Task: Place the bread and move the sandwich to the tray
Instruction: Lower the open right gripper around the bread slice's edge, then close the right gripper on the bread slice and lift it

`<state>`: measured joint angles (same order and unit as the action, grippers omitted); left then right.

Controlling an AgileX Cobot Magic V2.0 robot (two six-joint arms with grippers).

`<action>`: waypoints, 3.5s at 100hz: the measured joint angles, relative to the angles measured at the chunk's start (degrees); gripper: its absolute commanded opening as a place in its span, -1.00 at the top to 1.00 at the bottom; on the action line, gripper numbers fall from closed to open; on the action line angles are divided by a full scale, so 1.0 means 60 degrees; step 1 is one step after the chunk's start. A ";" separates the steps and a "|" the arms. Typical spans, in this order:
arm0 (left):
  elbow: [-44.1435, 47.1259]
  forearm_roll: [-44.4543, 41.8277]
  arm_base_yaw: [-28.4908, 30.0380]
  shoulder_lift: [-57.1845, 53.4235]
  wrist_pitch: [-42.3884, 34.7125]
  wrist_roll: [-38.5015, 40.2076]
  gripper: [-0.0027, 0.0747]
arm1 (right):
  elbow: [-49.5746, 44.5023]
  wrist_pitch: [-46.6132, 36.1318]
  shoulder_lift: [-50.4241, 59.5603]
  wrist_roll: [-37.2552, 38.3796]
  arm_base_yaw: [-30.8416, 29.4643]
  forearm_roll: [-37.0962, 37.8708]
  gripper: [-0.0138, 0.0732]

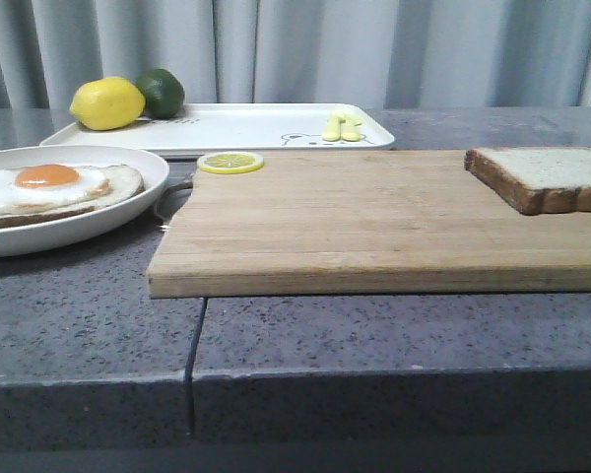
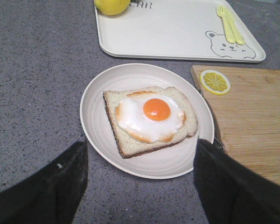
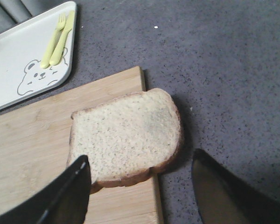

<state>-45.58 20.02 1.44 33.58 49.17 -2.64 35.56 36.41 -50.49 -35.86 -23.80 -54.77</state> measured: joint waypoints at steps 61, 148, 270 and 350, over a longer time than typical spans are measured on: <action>0.0000 0.0000 0.0000 0.0000 0.0000 0.0000 -0.24 | -0.0499 -0.0138 -0.2233 -0.1753 -0.0412 -0.2560 -0.42; 0.0000 0.0000 0.0000 0.0000 0.0000 0.0000 -0.24 | -0.0182 0.0508 -0.4257 -0.3188 -0.0412 -0.3897 -0.42; 0.0000 0.0000 0.0000 0.0000 0.0000 0.0000 -0.24 | 0.0380 0.1828 -0.6280 -0.4344 -0.0015 -0.5378 -0.32; 0.0000 0.0000 0.0000 0.0000 0.0000 0.0000 -0.24 | 0.0585 0.2917 -0.5572 -0.4189 0.0032 -0.6047 0.93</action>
<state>-45.58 20.02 1.44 33.58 49.17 -2.64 39.07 53.92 -83.92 -61.00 -23.61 -91.05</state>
